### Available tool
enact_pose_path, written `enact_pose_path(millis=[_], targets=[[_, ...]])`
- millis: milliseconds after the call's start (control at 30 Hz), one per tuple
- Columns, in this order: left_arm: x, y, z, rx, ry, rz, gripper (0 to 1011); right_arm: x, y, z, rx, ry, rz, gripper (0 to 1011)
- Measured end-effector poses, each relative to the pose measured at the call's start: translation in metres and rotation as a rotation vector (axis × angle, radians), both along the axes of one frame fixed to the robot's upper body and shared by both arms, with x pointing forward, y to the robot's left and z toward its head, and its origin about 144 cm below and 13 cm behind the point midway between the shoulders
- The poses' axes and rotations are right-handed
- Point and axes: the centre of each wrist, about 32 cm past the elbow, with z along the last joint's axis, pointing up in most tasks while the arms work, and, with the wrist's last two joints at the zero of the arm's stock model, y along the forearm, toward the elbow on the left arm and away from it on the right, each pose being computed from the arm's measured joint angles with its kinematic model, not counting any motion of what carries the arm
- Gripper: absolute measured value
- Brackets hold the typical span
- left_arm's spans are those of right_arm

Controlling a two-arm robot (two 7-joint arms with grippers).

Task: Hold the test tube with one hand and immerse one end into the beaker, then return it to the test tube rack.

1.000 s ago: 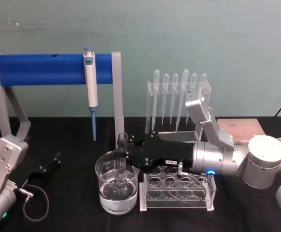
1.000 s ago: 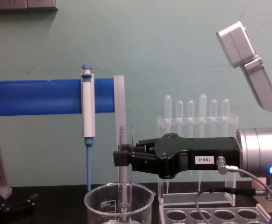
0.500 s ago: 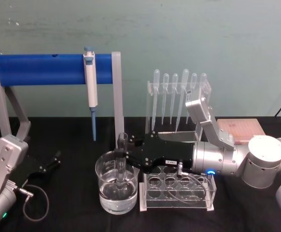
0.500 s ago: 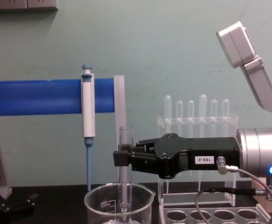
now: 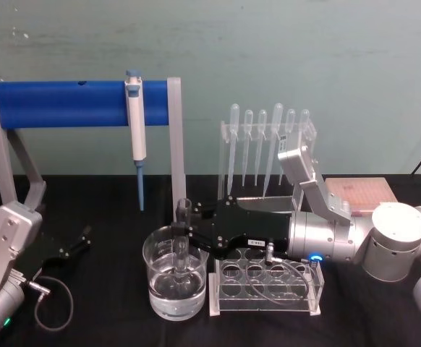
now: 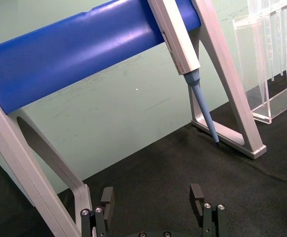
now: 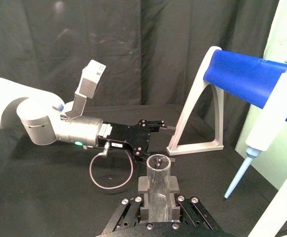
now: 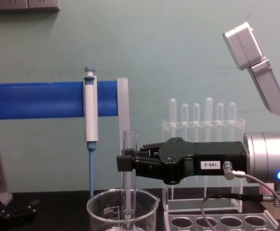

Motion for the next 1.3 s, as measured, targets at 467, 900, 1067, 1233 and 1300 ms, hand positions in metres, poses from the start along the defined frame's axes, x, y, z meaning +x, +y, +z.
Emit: enact_pose_path(millis=[467,900,1067,1233,1300], targets=[[0.0,0.0,0.0,0.0,0.0,0.0,1000,0.0,0.0,0.0,0.0,0.0,0.0,224],[0.0,0.0,0.0,0.0,0.0,0.0,1000,0.0,0.0,0.0,0.0,0.0,0.0,224],[0.0,0.0,0.0,0.0,0.0,0.0,1000,0.0,0.0,0.0,0.0,0.0,0.0,224],[0.0,0.0,0.0,0.0,0.0,0.0,1000,0.0,0.0,0.0,0.0,0.0,0.0,224],[0.0,0.0,0.0,0.0,0.0,0.0,1000,0.0,0.0,0.0,0.0,0.0,0.0,224]])
